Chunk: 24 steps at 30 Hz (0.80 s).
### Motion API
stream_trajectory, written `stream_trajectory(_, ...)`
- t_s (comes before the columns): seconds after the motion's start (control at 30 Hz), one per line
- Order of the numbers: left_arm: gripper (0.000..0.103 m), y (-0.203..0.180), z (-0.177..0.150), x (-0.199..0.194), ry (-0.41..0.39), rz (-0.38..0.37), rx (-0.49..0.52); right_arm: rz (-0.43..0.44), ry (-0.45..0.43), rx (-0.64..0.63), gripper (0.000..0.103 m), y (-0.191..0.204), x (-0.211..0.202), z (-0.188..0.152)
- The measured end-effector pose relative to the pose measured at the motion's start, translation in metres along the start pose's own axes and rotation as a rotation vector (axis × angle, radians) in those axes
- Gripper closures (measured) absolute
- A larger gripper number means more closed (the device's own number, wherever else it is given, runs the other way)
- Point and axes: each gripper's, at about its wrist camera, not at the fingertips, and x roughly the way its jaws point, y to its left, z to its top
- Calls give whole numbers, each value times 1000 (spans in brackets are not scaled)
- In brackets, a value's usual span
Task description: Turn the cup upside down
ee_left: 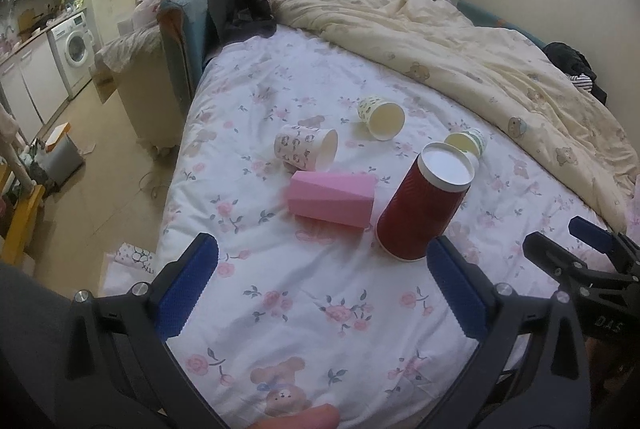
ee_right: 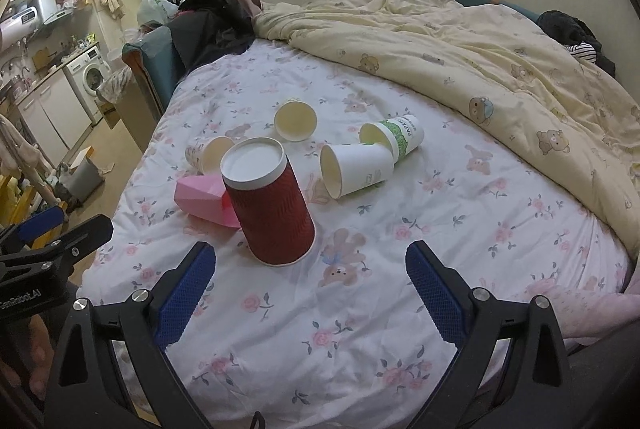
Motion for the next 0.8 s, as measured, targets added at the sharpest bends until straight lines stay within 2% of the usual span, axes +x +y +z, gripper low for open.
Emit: stream_trajectory(0.8,0,1,-1,3,6,-2,-5,11,1,0,5,4,0,0)
